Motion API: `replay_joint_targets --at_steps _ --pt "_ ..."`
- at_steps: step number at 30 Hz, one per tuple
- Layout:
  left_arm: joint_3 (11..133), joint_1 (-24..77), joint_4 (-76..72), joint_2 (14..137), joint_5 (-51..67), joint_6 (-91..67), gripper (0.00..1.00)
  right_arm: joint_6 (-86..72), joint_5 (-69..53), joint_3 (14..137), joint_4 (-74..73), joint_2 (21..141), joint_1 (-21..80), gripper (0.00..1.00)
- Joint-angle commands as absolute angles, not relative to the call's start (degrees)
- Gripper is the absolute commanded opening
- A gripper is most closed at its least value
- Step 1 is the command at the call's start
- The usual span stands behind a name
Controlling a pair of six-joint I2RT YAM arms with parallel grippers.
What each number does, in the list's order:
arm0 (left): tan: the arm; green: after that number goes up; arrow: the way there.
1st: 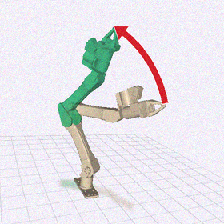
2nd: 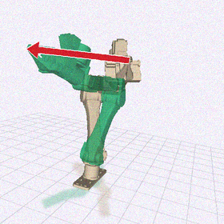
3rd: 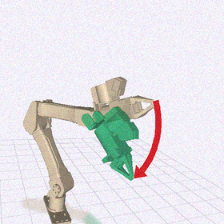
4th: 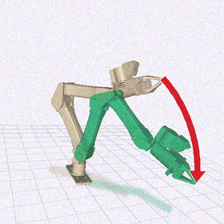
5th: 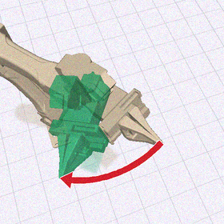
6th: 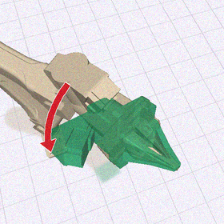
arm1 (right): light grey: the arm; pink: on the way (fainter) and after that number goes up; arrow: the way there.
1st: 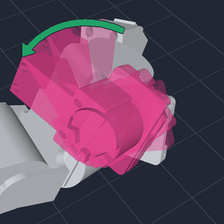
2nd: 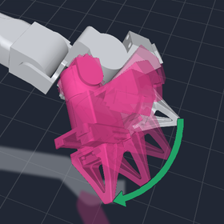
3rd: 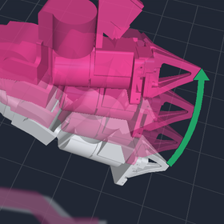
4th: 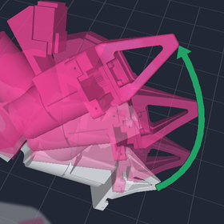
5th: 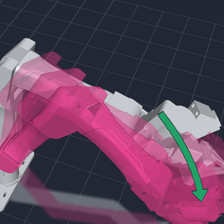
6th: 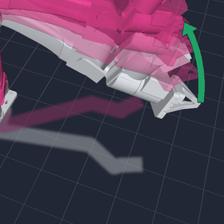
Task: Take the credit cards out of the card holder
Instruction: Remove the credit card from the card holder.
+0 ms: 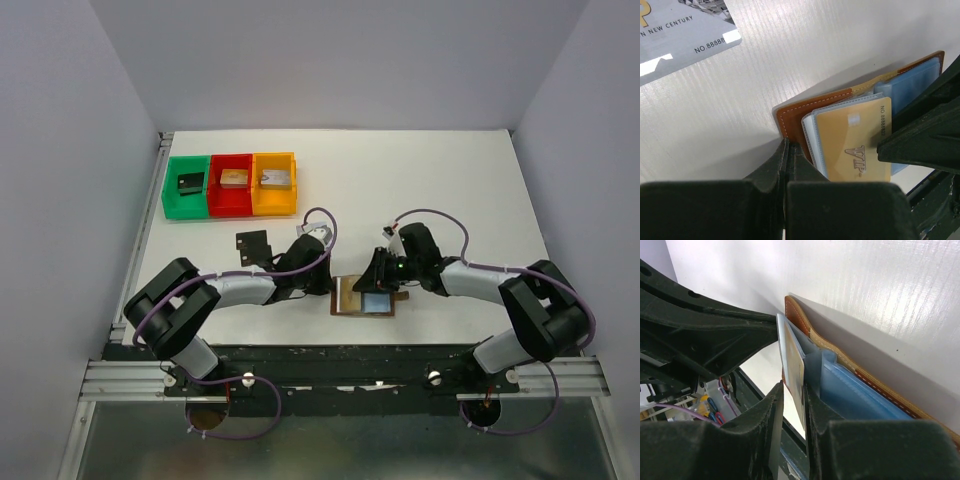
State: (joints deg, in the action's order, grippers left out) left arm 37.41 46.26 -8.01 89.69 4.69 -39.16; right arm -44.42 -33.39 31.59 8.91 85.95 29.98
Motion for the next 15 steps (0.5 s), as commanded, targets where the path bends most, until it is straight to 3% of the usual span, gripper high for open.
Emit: replay_joint_targets --at_steps 1,15 --pt "36.9 46.8 -2.5 91.8 4.8 -39.2 0.00 -43.1 -32.1 33.1 6.9 83.9 30.0 0.29" --pt "36.9 46.8 -2.0 92.1 4.4 -39.5 0.00 -43.0 -31.5 32.0 6.5 81.3 29.4 0.28"
